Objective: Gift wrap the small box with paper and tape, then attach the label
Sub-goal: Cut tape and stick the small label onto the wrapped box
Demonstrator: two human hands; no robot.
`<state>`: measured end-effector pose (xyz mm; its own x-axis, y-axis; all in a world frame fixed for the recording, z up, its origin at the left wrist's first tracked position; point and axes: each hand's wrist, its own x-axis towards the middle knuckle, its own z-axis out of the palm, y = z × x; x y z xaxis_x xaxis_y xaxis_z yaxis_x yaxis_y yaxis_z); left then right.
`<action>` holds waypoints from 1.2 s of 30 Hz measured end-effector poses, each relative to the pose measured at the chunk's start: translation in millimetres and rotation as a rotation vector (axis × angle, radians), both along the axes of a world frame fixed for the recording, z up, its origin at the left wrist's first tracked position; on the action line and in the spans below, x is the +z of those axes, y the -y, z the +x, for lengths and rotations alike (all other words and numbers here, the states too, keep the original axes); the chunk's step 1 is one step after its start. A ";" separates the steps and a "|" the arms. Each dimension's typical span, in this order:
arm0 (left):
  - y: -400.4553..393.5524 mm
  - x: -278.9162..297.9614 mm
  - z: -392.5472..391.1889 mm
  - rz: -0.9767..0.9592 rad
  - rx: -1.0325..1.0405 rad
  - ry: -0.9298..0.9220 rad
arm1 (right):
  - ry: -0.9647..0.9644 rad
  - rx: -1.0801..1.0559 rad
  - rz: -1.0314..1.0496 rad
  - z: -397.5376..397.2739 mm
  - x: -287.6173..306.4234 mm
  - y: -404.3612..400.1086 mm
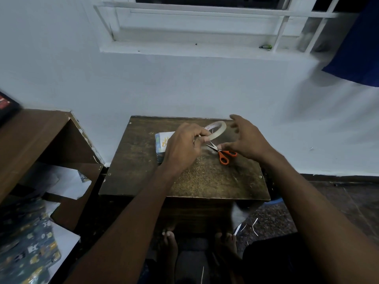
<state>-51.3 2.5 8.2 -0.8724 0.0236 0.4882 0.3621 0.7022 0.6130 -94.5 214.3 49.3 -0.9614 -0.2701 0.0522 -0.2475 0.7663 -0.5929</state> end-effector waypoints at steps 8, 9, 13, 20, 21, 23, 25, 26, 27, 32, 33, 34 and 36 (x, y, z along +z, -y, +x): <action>-1.7 2.3 1.5 -0.079 0.013 -0.048 | 0.103 -0.070 0.420 3.2 -21.0 25.1; -1.6 2.3 2.2 -0.090 0.003 -0.057 | 0.105 -0.079 0.430 3.4 -19.6 27.8; -1.4 1.9 3.1 -0.093 -0.001 -0.078 | 0.145 -0.102 0.458 5.5 -16.4 30.9; -2.2 1.4 4.5 -0.127 -0.020 -0.101 | 0.297 -0.122 0.255 6.8 -12.3 29.3; -2.0 0.9 5.2 -0.136 -0.021 -0.105 | 0.295 -0.133 0.219 5.5 -11.5 27.0; -0.9 0.0 5.1 -0.147 -0.026 -0.109 | 0.277 -0.196 0.122 2.1 -6.1 18.0; -0.3 -0.1 4.8 -0.156 -0.028 -0.111 | 0.232 -0.287 -0.020 -4.6 -0.1 5.6; -0.2 -0.1 4.8 -0.162 -0.025 -0.112 | 0.243 -0.317 -0.137 -7.3 2.4 0.6; 0.3 -0.2 4.3 -0.170 -0.021 -0.113 | 0.260 -0.328 -0.257 -9.9 3.1 -3.0; 3.1 -2.2 1.8 -0.229 -0.021 -0.104 | 0.229 -0.213 -0.464 -18.8 -0.2 -8.5; 3.8 -1.9 1.7 -0.244 -0.019 -0.110 | 0.210 -0.178 -0.505 -19.8 1.2 -8.3; 4.9 -1.8 1.2 -0.262 -0.017 -0.118 | 0.195 -0.139 -0.546 -20.4 2.4 -8.4; 6.8 -3.2 -0.6 -0.311 -0.012 -0.143 | 0.213 -0.048 -0.607 -21.1 5.3 -10.8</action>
